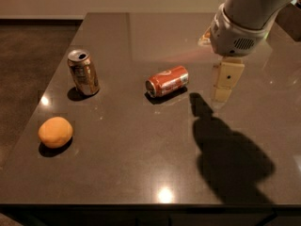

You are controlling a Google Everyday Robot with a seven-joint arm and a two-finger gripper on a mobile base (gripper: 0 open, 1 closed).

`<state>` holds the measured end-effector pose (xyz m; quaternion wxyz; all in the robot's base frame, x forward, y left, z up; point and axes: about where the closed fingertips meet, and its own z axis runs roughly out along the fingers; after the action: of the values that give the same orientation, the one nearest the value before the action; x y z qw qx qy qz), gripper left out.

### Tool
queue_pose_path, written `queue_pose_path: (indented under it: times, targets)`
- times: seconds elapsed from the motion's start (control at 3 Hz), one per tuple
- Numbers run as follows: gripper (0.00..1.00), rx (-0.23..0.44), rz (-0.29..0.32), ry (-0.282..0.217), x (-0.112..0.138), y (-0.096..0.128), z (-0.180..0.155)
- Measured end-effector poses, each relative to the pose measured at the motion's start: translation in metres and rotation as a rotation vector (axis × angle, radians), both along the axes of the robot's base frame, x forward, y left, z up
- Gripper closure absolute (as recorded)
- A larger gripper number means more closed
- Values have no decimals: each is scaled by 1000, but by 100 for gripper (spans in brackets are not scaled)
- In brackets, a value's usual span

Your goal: Place coke can upright

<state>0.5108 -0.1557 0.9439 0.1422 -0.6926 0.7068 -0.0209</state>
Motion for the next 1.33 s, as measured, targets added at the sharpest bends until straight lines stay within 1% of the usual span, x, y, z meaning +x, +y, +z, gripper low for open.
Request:
queue_pose_path:
  times: [0.67,1.0,1.33]
  targets:
    - [0,12,154,37,29,30,-23]
    - [0,9,233,48,40,51,-35]
    - [0,-11,308,79,47,73,-51]
